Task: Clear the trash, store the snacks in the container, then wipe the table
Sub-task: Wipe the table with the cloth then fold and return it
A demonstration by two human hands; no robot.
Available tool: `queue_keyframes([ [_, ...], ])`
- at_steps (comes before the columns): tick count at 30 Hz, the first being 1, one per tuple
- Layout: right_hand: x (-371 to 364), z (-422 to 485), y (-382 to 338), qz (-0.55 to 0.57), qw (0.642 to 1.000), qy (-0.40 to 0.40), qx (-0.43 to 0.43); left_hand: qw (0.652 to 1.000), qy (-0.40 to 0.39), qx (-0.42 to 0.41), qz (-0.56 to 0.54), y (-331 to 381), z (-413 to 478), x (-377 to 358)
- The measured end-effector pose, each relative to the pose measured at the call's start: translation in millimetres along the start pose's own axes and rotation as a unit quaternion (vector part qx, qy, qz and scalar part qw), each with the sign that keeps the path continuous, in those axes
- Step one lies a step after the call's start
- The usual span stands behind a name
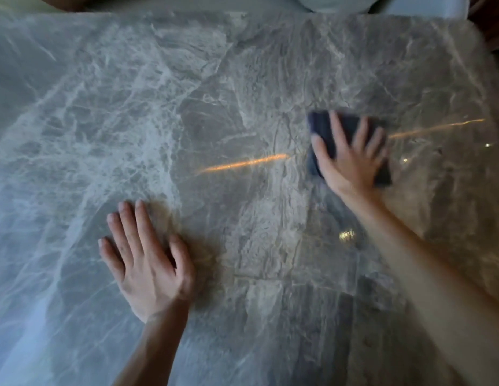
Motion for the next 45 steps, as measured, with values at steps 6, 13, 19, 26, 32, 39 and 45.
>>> queue_keyframes([
  [6, -60.1, -206.0, -120.5, 0.009, 0.921, -0.09, 0.379, 1.0, -0.001, 0.008, -0.03, -0.1, -0.9, 4.2],
  [13, 23.2, -32.7, 51.9, -0.032, 0.997, -0.008, 0.074, 1.0, -0.004, 0.004, -0.014, 0.1, 1.8, -2.7],
  [19, -46.1, -18.7, -153.6, 0.023, 0.986, 0.021, 0.162, 0.999, 0.019, 0.006, -0.036, -1.6, -0.3, -1.4],
  [26, -19.2, -185.0, 2.1, -0.09, 0.907, -0.155, 0.381, 1.0, 0.005, 0.005, -0.019, -3.5, 0.7, -3.7],
  [32, -10.7, 9.4, -40.0, 0.012, 0.998, 0.043, -0.033, 1.0, 0.023, -0.006, -0.018, -3.2, 0.2, -3.2],
  [39, -39.3, -195.2, -54.2, -0.068, 0.879, -0.162, 0.444, 1.0, 0.017, -0.006, -0.024, -0.8, -0.8, -2.6],
  [45, -34.4, -9.6, -81.2, 0.029, 1.0, -0.004, 0.003, 0.999, 0.016, -0.002, -0.032, -0.6, -0.7, 0.5],
])
Point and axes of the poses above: each hand's wrist, its own z-axis towards the middle knuckle, its own x-axis out of the back of the hand, y = z × x, the point moved 10 cm from there along z, towards the middle knuckle, and after that the axes turned 10 degrees about z, right-handed, at the moved point
